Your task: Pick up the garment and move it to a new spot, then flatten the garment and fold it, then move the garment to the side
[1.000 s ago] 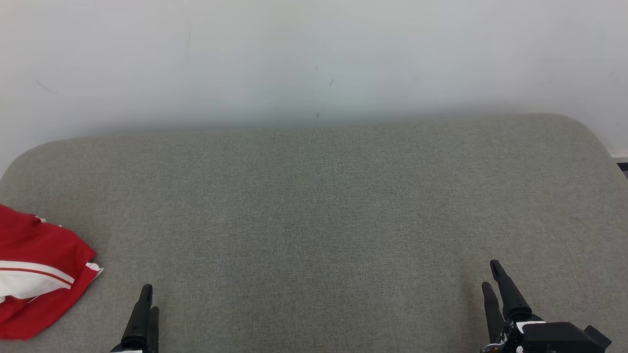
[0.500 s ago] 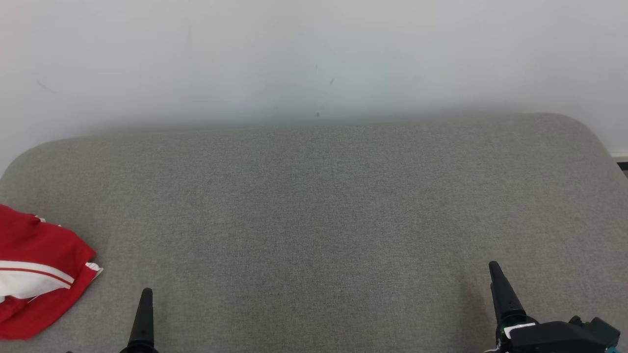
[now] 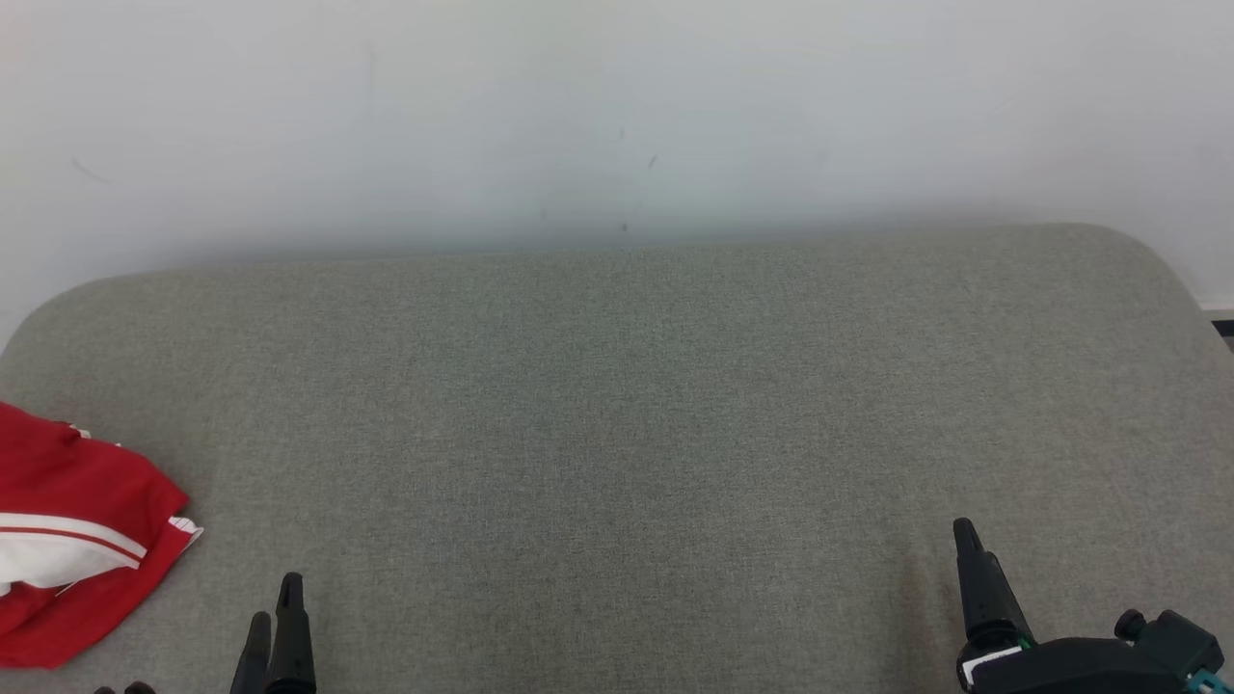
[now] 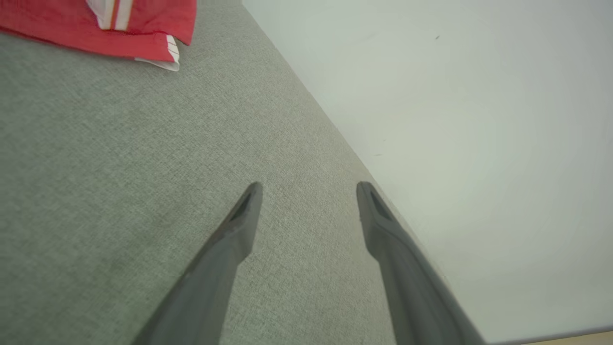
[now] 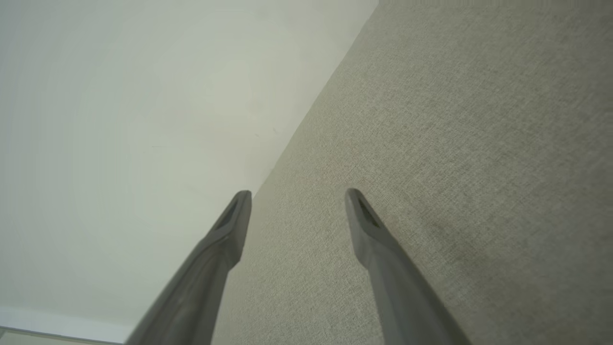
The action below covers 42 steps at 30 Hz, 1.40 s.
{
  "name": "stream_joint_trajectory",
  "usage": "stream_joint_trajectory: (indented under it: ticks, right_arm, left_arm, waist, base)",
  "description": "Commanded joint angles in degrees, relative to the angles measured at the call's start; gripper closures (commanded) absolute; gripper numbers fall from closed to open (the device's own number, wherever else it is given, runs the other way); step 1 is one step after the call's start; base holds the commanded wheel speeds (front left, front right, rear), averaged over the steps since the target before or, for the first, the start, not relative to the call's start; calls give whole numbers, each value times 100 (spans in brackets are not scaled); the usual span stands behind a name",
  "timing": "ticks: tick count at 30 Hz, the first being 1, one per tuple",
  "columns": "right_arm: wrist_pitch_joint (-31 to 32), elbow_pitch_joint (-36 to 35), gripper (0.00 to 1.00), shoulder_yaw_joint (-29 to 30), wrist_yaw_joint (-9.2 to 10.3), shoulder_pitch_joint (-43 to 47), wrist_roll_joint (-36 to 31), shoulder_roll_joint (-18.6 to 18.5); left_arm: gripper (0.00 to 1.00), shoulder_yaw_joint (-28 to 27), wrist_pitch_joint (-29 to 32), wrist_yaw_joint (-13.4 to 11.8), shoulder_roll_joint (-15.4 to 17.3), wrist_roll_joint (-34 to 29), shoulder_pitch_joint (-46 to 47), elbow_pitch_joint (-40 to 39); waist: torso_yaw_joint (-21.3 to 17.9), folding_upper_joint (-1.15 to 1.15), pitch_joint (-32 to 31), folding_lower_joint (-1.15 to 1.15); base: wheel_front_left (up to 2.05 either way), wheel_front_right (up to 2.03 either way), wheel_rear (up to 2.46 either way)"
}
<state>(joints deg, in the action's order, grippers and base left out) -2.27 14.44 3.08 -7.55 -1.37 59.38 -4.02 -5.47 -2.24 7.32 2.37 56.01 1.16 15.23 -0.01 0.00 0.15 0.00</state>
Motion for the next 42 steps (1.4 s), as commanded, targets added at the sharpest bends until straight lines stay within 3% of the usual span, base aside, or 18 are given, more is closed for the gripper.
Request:
stream_joint_trajectory:
  ticks: [1,42]
  right_arm:
    - [-79,-58,0,0,4,-35,-319,-9]
    - [-756,-15,0,-199,8,174,-3034,32]
  left_arm:
    - [0,3,-78,9,36,-301,-9,-108]
    - [0,111,-755,-31,50,-3001,-325,-62]
  waist:
    - [0,0,-4,0]
    - [-25,0,-48,0]
  base:
    - [0,0,0]
    - [0,0,0]
